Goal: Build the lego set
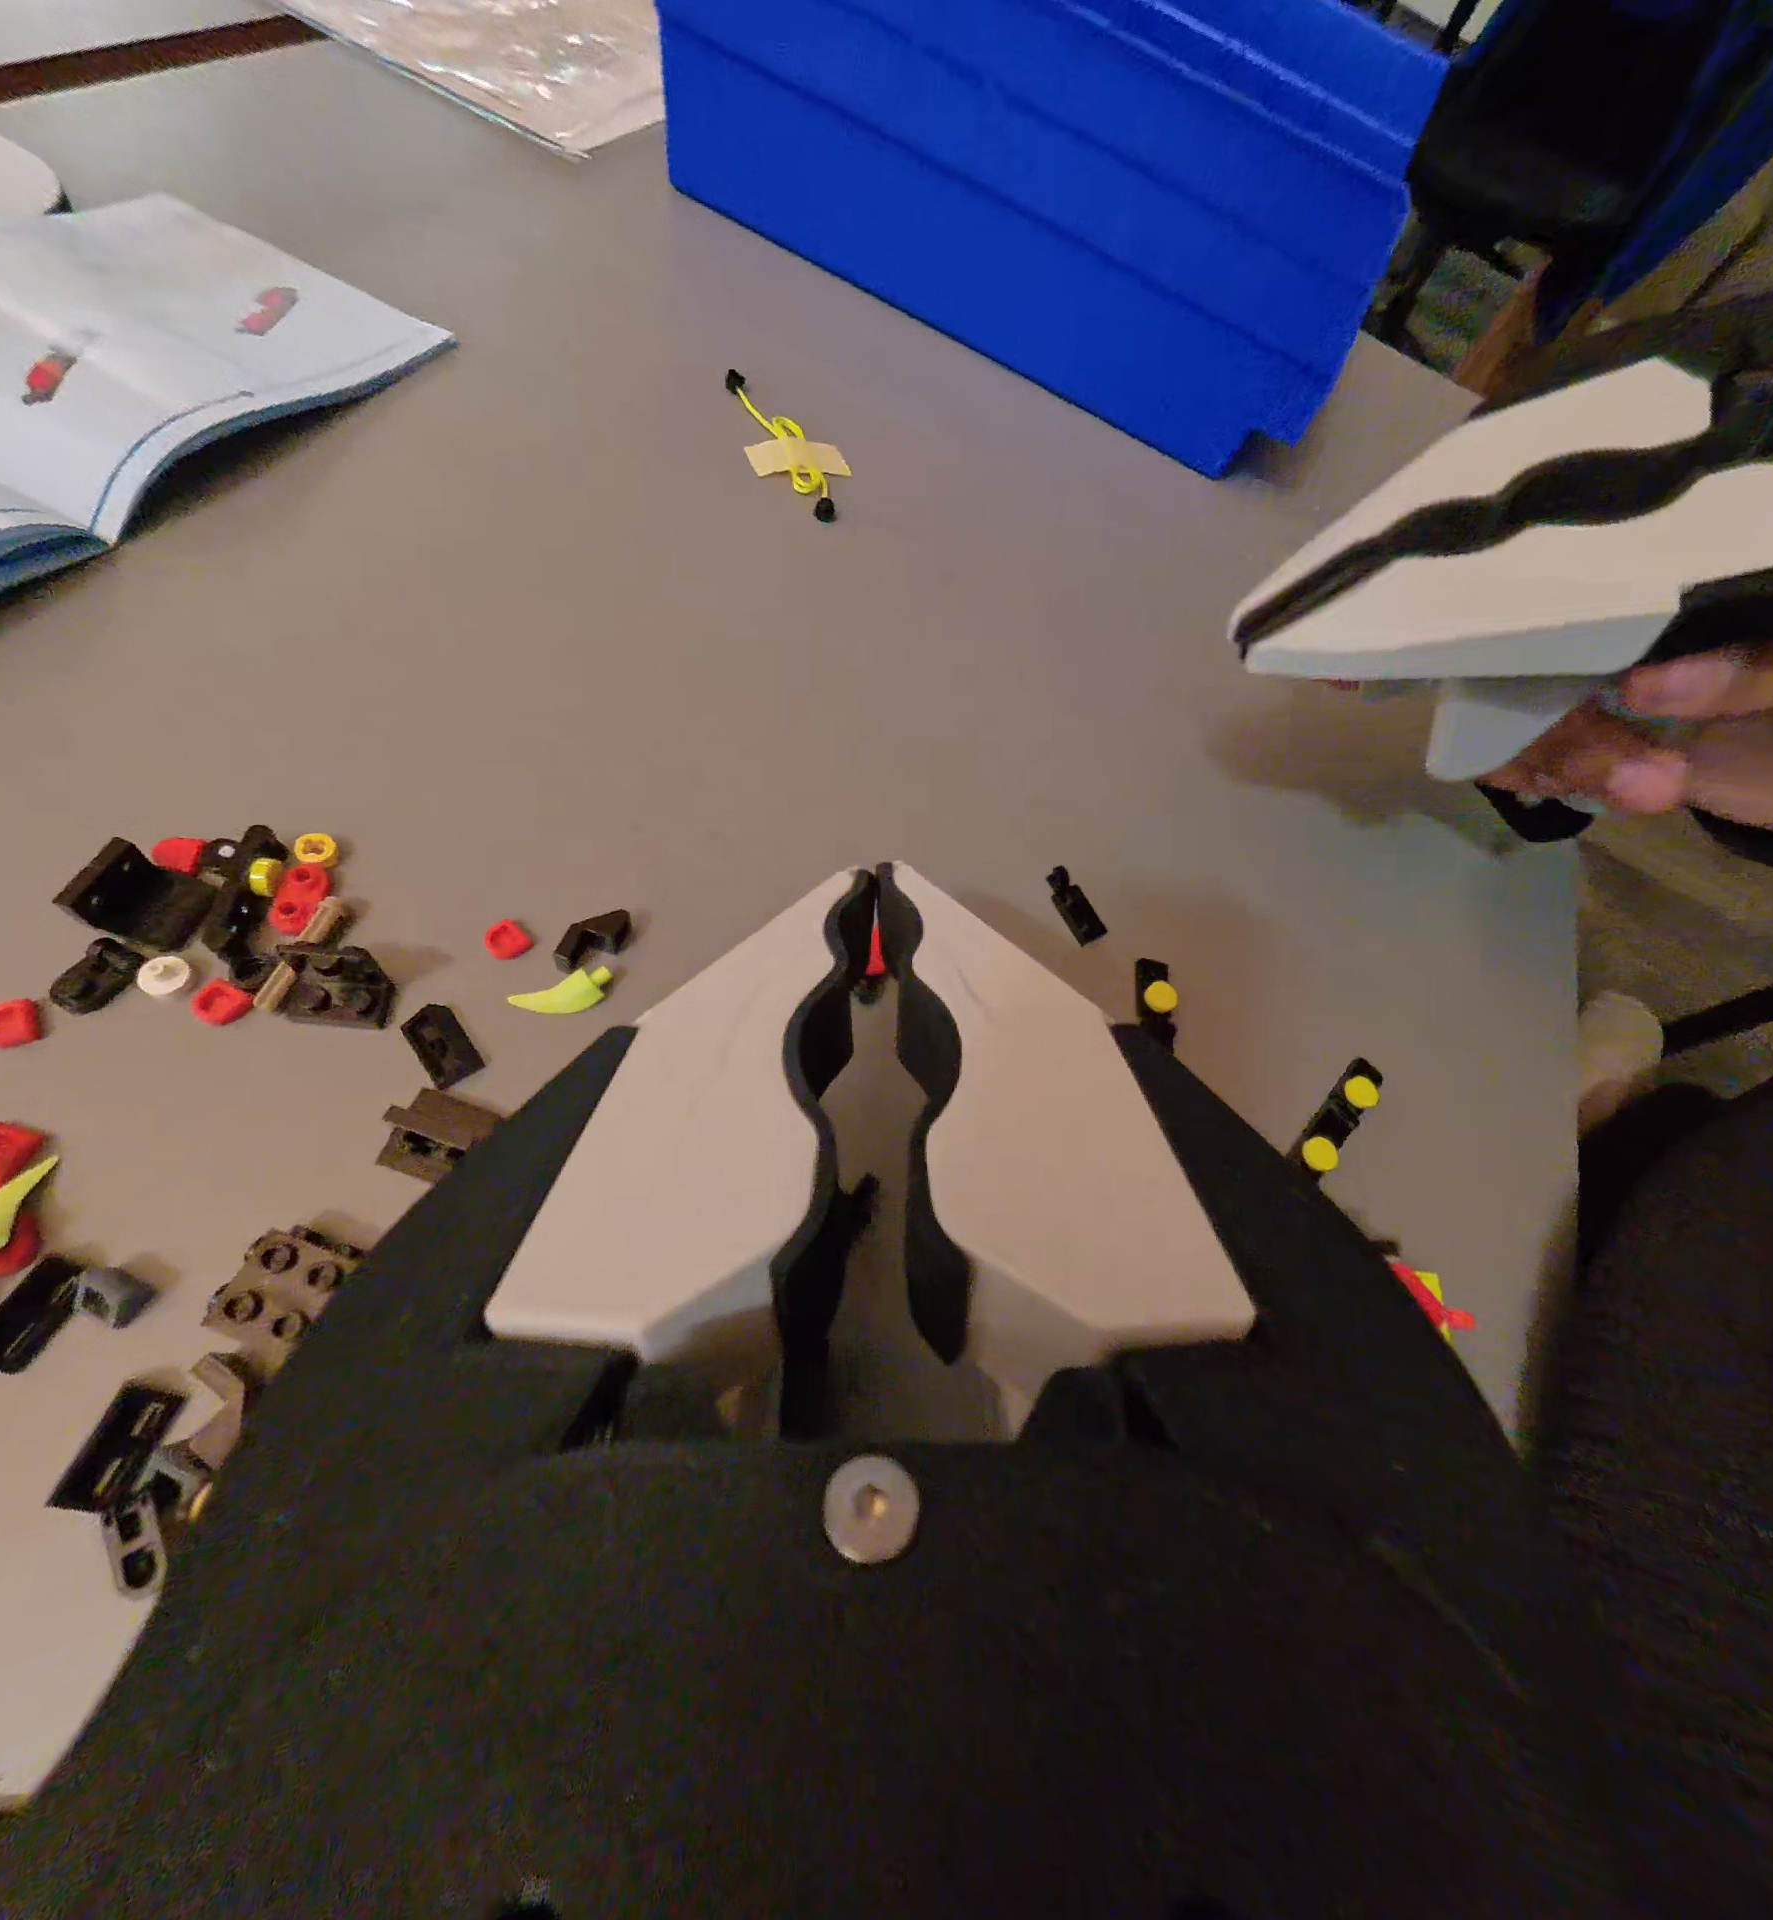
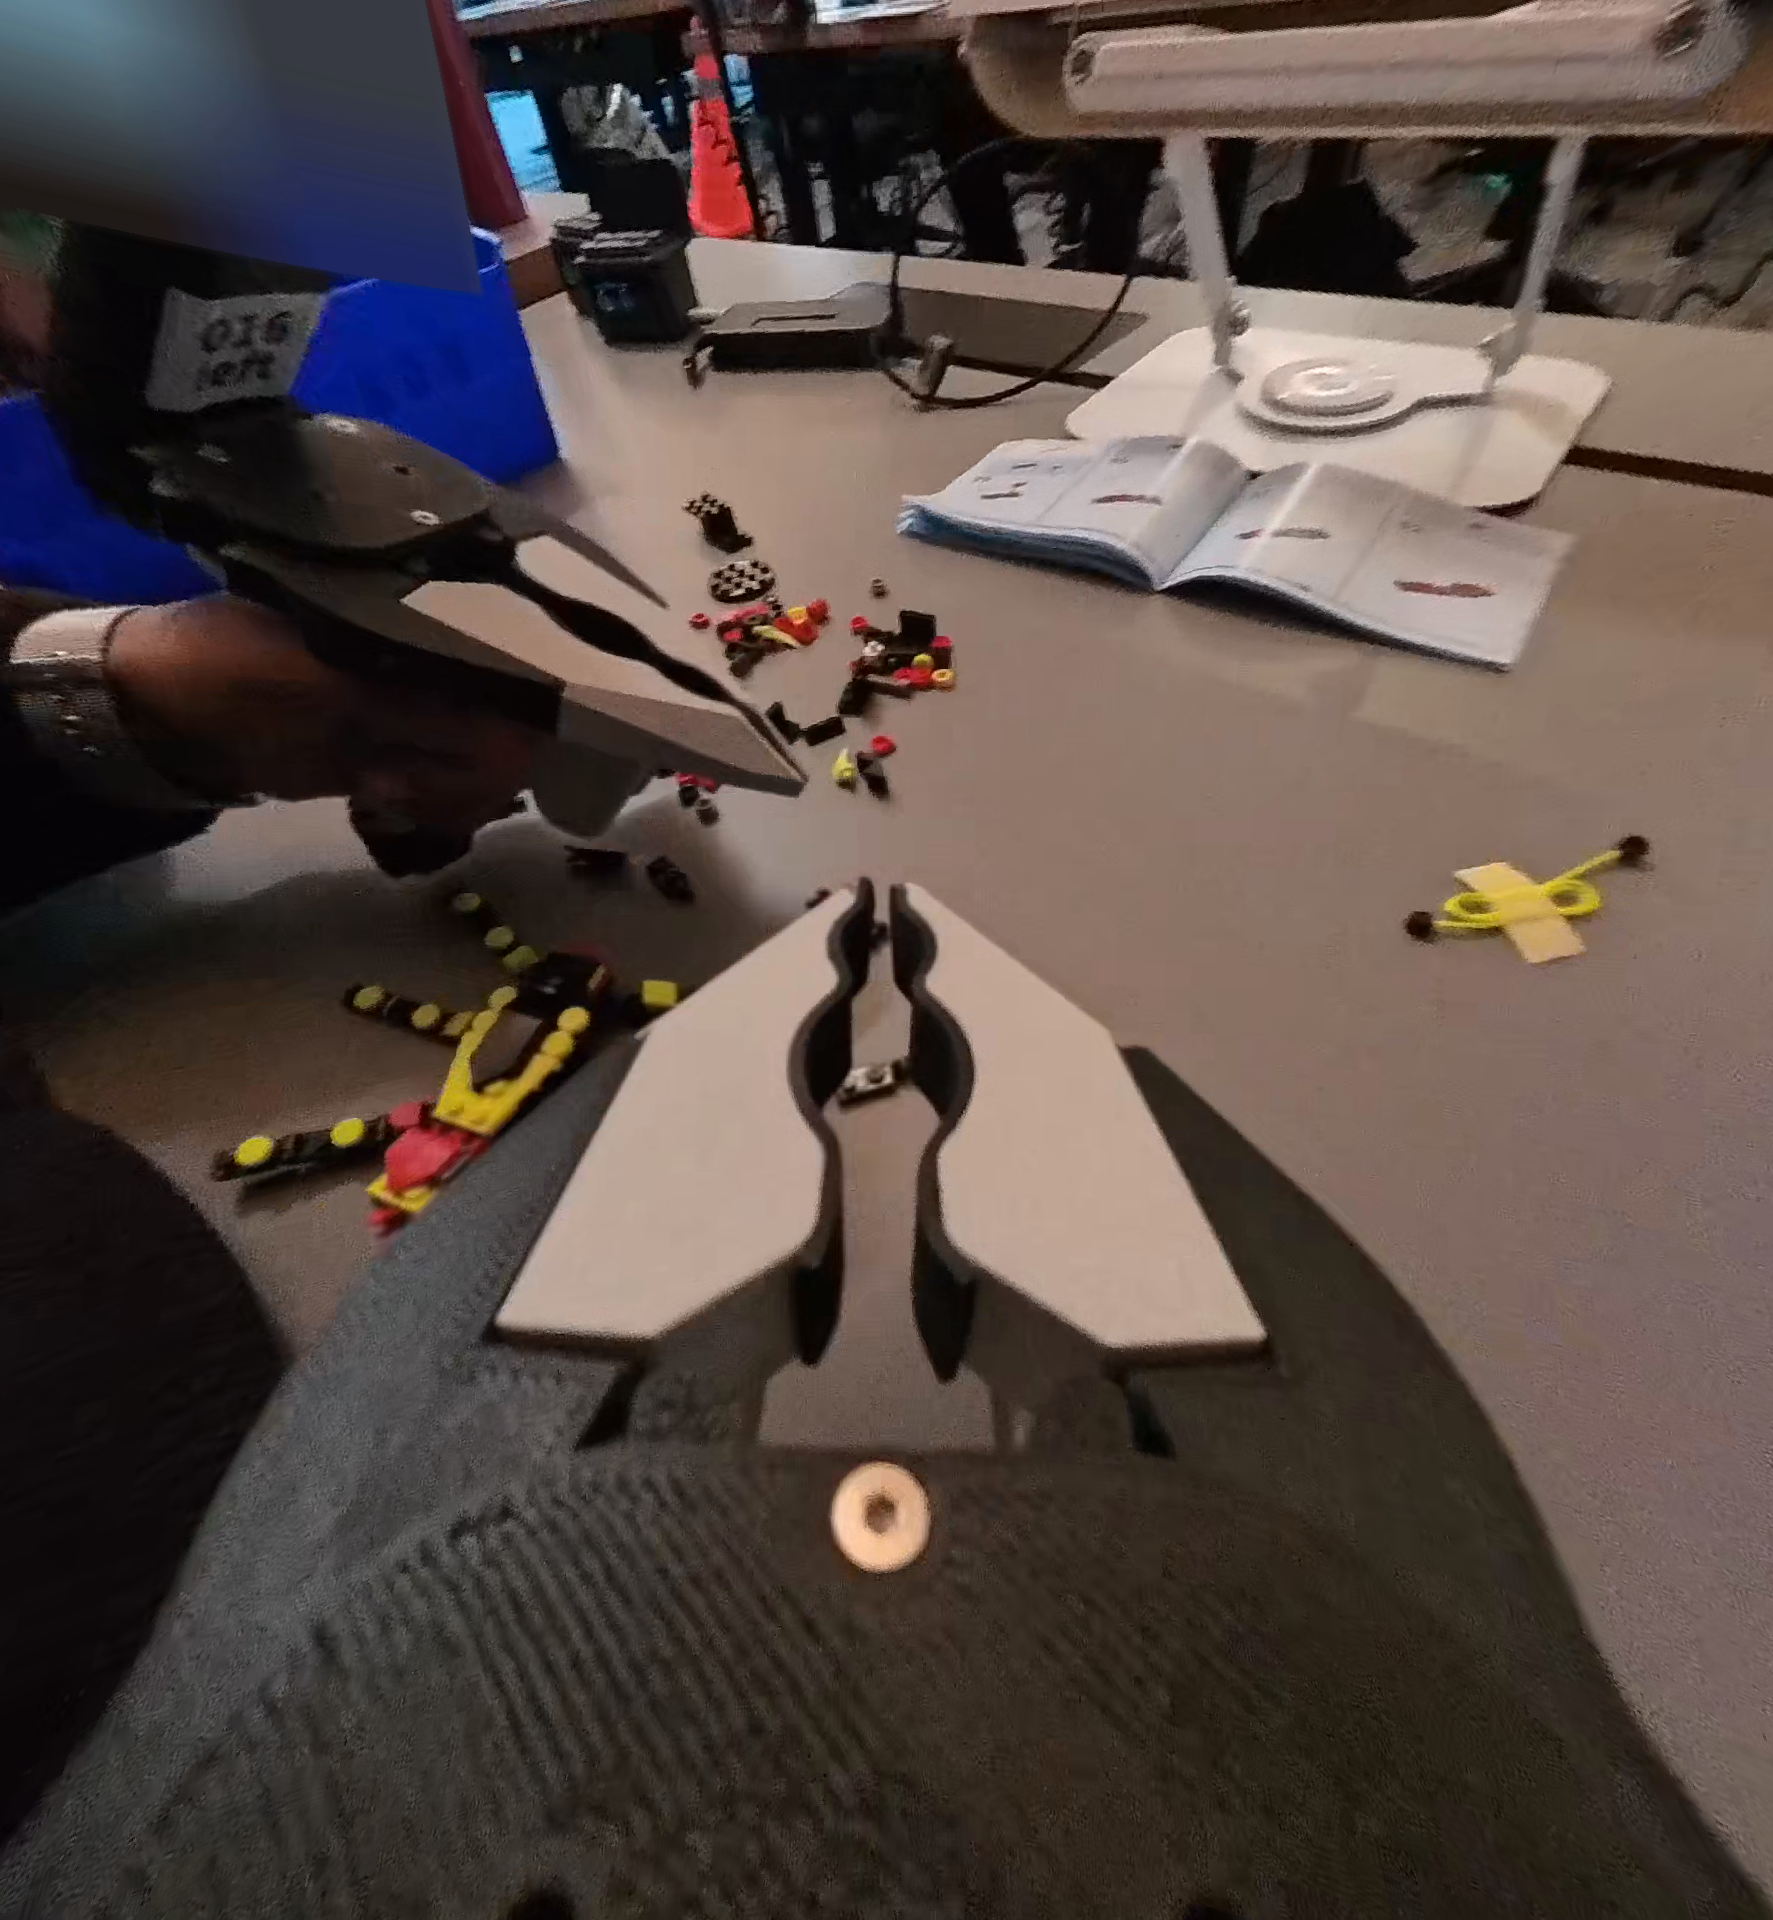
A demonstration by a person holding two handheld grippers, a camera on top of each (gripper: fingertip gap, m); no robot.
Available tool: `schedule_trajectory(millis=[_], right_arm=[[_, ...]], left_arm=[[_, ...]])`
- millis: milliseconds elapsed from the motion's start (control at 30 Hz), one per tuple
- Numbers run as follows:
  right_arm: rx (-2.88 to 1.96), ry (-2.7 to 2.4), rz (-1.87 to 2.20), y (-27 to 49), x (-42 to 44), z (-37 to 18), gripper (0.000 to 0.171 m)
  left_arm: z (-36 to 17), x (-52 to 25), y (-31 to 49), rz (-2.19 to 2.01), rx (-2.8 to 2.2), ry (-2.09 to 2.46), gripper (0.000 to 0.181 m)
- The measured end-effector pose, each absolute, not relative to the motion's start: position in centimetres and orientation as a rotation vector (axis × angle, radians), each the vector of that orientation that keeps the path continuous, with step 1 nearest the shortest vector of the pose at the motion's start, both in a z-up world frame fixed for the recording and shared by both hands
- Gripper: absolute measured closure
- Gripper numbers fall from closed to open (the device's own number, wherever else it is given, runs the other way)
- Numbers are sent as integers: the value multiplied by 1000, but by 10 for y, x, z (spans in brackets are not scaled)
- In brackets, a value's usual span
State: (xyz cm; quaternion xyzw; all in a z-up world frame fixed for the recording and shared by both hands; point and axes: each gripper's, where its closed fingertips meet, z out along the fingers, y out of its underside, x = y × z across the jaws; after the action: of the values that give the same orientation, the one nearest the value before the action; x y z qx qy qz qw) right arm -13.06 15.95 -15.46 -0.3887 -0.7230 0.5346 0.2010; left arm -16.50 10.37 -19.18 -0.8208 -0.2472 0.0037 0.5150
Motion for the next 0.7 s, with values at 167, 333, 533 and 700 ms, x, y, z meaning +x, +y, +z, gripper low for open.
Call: schedule_trajectory(millis=[167,333,533,700], right_arm=[[-1004,-2227,1411,141,-122,-182,169],[-840,-2282,1353,129,-117,-186,171],[-882,-2316,1477,117,-106,-183,171],[-996,-2364,1365,130,-110,-201,171]], left_arm=[[-193,-168,101,-57,-1936,-620,181],[-195,-166,102,-15,-1967,-581,178],[-195,-163,104,-79,-1950,-603,175],[-189,-166,103,-114,-1901,-643,175]])
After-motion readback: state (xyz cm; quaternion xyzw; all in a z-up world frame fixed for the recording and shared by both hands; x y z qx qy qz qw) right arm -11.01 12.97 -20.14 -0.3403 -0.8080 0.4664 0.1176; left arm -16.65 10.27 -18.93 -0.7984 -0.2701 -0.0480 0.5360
